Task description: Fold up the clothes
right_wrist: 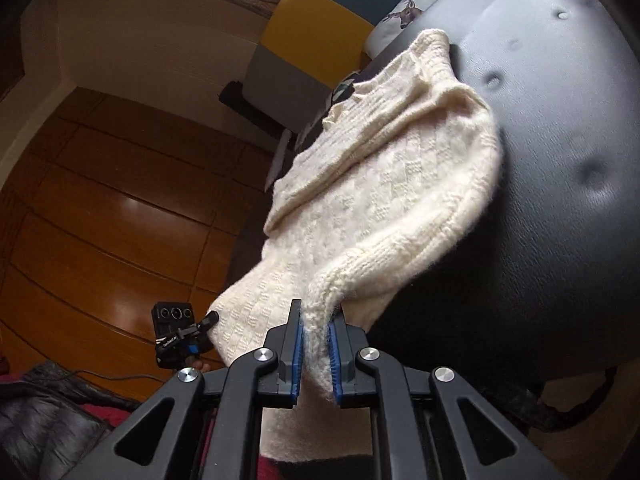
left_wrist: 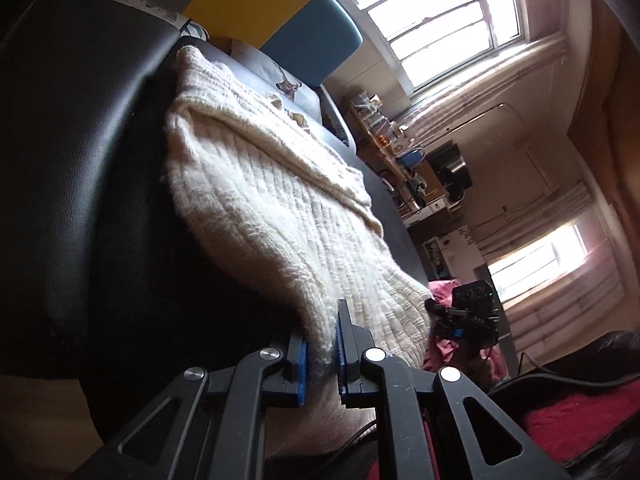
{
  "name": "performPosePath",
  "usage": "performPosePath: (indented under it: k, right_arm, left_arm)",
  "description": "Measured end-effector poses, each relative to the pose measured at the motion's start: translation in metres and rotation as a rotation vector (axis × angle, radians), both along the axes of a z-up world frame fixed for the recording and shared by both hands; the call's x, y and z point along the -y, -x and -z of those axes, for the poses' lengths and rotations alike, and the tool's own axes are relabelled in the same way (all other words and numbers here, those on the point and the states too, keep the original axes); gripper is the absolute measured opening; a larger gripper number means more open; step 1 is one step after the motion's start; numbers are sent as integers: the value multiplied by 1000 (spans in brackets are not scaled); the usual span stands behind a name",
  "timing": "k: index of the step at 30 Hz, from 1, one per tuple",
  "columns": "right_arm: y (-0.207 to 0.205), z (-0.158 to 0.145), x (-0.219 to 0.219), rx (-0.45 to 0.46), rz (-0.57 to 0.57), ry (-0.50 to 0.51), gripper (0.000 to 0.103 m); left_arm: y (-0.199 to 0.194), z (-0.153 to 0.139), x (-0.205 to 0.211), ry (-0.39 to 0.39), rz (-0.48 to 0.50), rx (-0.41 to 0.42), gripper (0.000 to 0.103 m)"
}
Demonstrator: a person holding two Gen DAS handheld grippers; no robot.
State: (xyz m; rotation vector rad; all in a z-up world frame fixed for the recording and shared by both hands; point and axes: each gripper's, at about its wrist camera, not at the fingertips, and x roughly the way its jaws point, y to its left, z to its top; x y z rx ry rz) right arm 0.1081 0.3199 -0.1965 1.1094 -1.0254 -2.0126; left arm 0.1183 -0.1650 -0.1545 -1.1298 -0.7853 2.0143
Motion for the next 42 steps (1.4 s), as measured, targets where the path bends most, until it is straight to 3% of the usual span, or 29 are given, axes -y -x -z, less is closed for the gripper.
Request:
performPosePath:
  k: [7, 12, 14, 17, 19, 21, 22, 26, 30, 33, 35, 37, 42]
  right_arm:
    - [74, -31, -3, -76, 50, 31, 10]
    - [165, 0, -20, 73, 175, 7, 10]
    - [201, 12, -26, 133, 225, -3, 14]
    - [241, 40, -34, 223, 273, -19, 11]
    - [240, 50, -37, 188, 269, 31, 10]
    - [234, 49, -37, 159, 254, 13, 10]
    - [231, 48, -36, 145, 247, 5, 10]
    - [205, 51, -41, 143, 221, 34, 10]
    - [184, 53, -45, 161, 221, 124, 17]
    - [169, 41, -45, 168, 227, 161, 31]
    - [159, 31, -42, 147, 215, 160, 40]
    - [149, 22, -39, 128, 199, 148, 43]
    - [146, 13, -20, 124, 69, 145, 48]
  left_arm:
    - [68, -43, -6, -137, -10, -104, 11]
    - [164, -69, -14, -262, -72, -156, 11]
    - [212, -59, -16, -266, -132, -103, 11]
    - [272, -14, -19, -176, -250, 67, 11]
    - [285, 23, -17, -163, -289, 173, 12]
    - [299, 60, -15, -151, -327, 279, 12]
    - [294, 59, -16, -156, -321, 248, 12]
    - [270, 47, -28, -9, -256, 175, 12]
    - [245, 50, -17, -59, -246, 199, 13]
    - [230, 44, -17, -67, -236, 209, 15]
    - [220, 35, -15, -92, -223, 206, 22]
    - [210, 27, -12, -104, -220, 200, 43]
    - [186, 11, -9, -155, -195, 161, 60]
